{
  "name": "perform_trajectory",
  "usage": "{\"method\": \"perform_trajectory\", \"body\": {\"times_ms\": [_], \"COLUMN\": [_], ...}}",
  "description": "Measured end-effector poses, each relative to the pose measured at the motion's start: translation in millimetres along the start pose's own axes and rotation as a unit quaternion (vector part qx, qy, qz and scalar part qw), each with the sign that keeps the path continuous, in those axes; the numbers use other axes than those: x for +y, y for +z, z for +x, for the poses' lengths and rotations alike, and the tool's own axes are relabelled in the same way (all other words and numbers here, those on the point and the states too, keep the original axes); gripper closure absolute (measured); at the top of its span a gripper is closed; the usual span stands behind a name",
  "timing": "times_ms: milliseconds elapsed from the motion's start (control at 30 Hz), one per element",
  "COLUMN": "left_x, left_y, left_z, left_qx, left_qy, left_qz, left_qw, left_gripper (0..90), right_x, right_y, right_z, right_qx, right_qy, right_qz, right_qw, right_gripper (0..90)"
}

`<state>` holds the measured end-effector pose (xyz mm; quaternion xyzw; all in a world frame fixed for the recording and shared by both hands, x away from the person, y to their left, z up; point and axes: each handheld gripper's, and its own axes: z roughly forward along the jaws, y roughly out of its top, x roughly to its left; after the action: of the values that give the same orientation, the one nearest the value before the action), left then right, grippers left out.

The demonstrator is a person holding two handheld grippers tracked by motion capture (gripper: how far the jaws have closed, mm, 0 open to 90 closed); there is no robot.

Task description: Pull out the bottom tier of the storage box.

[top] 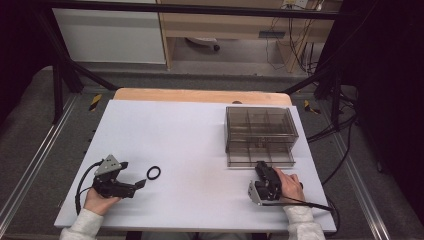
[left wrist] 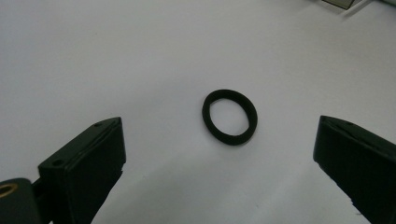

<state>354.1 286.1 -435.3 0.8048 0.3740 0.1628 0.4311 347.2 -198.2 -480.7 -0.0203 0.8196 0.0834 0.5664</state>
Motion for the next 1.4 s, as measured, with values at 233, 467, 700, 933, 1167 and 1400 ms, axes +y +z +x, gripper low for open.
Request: {"method": "perform_trajectory", "body": {"times_ms": [233, 467, 700, 933, 1167, 1400], "left_x": [0.0, 0.1, 0.0, 0.1, 0.1, 0.1], "left_y": [0.0, 0.3, 0.4, 0.4, 0.6, 0.5], "left_z": [0.0, -0.3, 0.0, -0.2, -0.3, -0.3], "left_qx": [0.000, -0.001, -0.001, -0.001, -0.002, -0.001], "left_qy": [0.000, 0.000, 0.000, -0.001, 0.000, 0.000], "left_qz": [0.000, 0.000, 0.001, 0.000, 0.001, 0.001], "left_qw": [1.0000, 1.0000, 1.0000, 1.0000, 1.0000, 1.0000], "left_gripper": [2.3, 2.3, 2.3, 2.3, 2.3, 2.3], "right_x": [1.2, 1.2, 1.0, 1.1, 1.0, 0.9], "right_y": [-2.4, -4.8, -9.0, -10.2, -10.1, -9.7], "right_z": [0.8, 1.6, 1.6, 1.9, 1.9, 1.4], "right_qx": [0.001, 0.005, 0.008, 0.011, 0.014, 0.020], "right_qy": [0.003, 0.009, 0.008, 0.011, 0.014, 0.017], "right_qz": [-0.002, 0.001, -0.001, -0.001, -0.001, -0.002], "right_qw": [1.0000, 1.0000, 0.9999, 0.9999, 0.9998, 0.9997], "right_gripper": [68.1, 67.9, 67.8, 67.7, 67.5, 67.0]}}
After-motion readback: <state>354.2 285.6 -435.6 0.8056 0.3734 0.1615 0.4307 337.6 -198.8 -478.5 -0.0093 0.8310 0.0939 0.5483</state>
